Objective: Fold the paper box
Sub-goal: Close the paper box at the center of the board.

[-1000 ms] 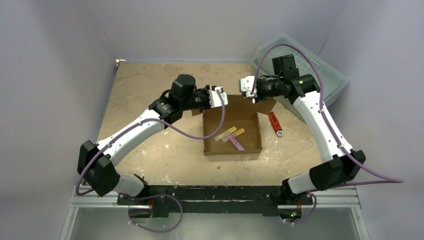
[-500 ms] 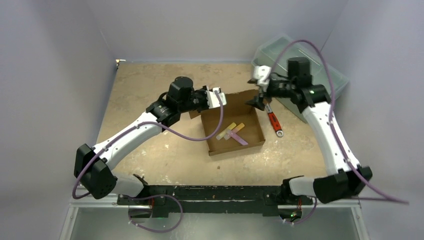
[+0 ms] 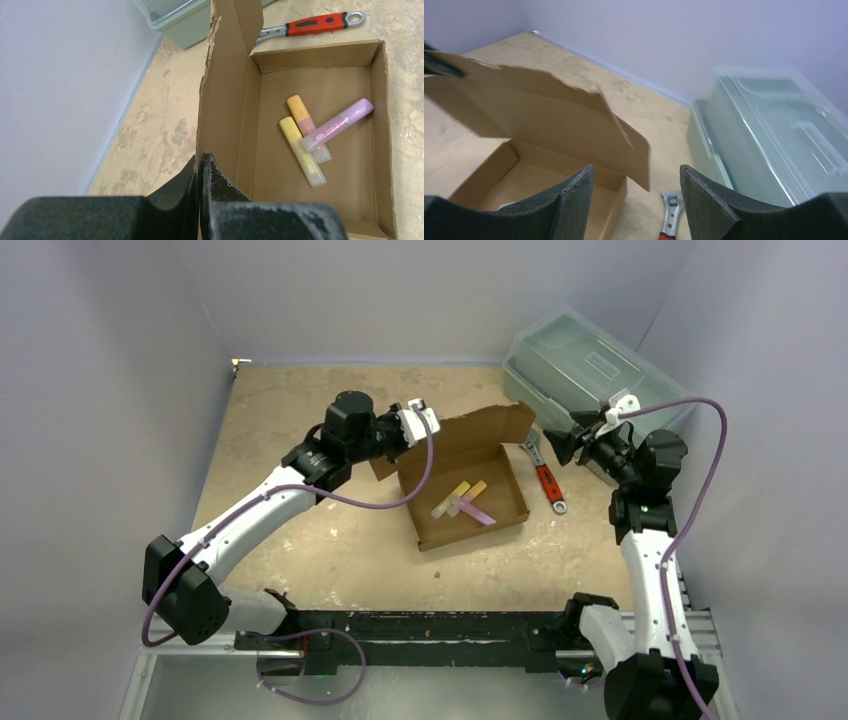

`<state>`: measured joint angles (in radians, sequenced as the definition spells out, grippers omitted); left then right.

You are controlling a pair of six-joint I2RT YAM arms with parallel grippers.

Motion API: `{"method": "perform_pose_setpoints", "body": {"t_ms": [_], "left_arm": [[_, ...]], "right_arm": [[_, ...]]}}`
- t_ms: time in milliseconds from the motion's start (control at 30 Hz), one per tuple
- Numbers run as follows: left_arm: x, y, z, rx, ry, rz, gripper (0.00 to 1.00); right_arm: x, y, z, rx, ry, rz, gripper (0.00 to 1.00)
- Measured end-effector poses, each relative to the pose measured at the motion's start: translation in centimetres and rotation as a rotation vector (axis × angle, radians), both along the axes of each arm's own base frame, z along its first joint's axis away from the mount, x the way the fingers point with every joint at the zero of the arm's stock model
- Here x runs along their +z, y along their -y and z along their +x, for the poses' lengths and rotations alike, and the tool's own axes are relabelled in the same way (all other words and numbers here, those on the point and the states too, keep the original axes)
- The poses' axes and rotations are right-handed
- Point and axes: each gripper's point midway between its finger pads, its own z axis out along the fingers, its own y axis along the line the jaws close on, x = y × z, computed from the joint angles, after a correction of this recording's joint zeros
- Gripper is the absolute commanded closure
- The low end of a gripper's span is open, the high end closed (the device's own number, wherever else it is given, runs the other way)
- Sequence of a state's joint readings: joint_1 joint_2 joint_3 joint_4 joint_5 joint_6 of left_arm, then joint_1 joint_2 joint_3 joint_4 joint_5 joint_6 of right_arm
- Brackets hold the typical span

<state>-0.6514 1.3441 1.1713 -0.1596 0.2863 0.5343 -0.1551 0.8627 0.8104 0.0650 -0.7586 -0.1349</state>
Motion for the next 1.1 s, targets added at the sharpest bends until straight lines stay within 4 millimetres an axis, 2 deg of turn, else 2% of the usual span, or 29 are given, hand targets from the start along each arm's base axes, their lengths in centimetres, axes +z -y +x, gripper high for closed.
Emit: {"method": "perform_pose_setpoints", "body": {"t_ms": [133, 233, 367, 500, 600, 700, 933, 1033, 1100], "left_arm": [[0.3, -1.0, 0.8, 0.033, -0.027, -0.042, 1.00], [0.5, -1.3, 1.0, 0.044, -0.039, -0.057, 1.00], [0.5, -1.1, 0.6, 0.033, -0.055, -0.067, 1.00], [0.5, -1.0, 0.5, 0.024, -0.060, -0.068, 1.00], [0.4, -1.0, 0.4, 0.020, -0.061, -0.068, 1.00], [0.5, -1.1, 0.3, 0.019, -0.062, -0.068, 1.00], [0.5, -1.0, 0.1, 0.007, -0.068, -0.068, 1.00], [0.5, -1.0, 0.0, 0.006, -0.068, -0.068, 1.00], [0.5, -1.0, 0.0, 0.006, -0.069, -0.068, 1.00]], "right_arm": [[-2.4, 1.9, 1.7, -0.098, -0.050, 0.056, 0.53], [-3.9, 2.2, 2.3, -0.112, -0.067, 0.079, 0.56], [-5.8, 1.9, 3.9, -0.059, -0.083, 0.062, 0.48], [-8.4, 0.6, 5.3, 0.084, -0.123, 0.034, 0.38], [-9.6, -0.3, 6.4, 0.195, -0.132, 0.007, 0.34], [-9.6, -0.8, 6.9, 0.271, -0.100, -0.033, 0.33], [-8.0, -3.2, 7.7, 0.409, 0.012, -0.172, 0.35], [-8.5, -4.2, 7.6, 0.453, 0.015, -0.202, 0.38], [-9.1, -4.5, 7.3, 0.467, 0.006, -0.214, 0.44]]}}
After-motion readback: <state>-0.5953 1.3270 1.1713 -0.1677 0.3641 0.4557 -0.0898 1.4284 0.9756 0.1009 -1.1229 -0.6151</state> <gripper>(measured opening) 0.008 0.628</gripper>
